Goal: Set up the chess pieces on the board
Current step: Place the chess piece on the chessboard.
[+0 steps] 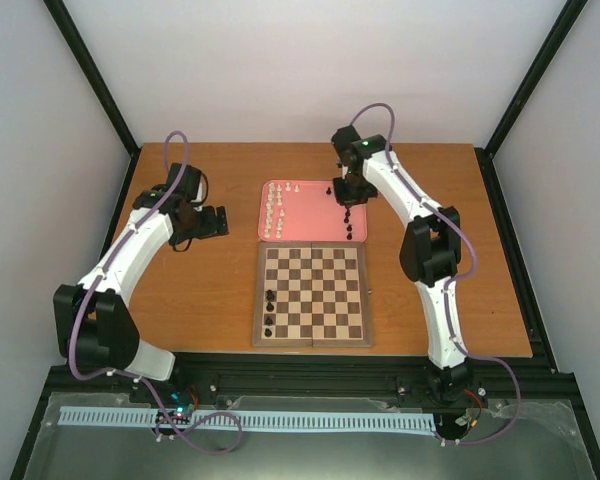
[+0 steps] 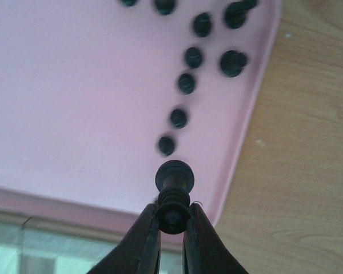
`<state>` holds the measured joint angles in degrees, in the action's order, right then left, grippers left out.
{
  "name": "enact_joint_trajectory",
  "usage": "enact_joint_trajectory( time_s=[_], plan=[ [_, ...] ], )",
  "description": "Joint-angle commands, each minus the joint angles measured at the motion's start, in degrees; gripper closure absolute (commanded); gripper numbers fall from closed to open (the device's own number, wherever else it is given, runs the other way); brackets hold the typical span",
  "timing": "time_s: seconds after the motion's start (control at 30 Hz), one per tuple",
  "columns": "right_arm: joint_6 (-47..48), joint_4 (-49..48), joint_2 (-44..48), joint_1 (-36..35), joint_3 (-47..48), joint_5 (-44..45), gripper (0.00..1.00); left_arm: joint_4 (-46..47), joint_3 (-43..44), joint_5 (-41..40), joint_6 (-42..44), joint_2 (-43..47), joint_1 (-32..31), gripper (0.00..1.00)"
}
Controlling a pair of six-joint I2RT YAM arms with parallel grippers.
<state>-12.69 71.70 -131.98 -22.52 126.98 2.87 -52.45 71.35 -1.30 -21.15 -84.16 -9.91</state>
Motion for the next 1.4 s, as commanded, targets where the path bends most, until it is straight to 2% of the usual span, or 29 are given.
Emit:
enact_joint_trajectory(
  time_s=[0.0,0.4,0.67,0.87,1.37],
  plan=[
    [-1.34,2.74,6.79,-6.48,-1.45,0.34,0.96,-0.99,-1.66,-0.42,0.06,3.47,0.16,0.0],
    [-10.15,0.77,10.78,-24.88,-9.06,-0.38,0.96,-2.37,-8.85,-0.83,0.8,12.7,0.15,0.0],
    [-13.79,-0.62,8.25,-32.7,-8.86,-1.61,0.96,-3.06,-10.18,-0.38,1.21,16.26,0.16,0.0],
    [-14.29,-0.34,5.9,-35.33,-8.79,-2.37,0.96,-2.94,-10.31,-0.01,1.1,16.83,0.16,0.0],
    [-12.87,0.73,2.41,-35.66,-9.18,-3.4,0.96,-2.42,-10.59,-0.16,1.23,17.28,0.11,0.0]
  ],
)
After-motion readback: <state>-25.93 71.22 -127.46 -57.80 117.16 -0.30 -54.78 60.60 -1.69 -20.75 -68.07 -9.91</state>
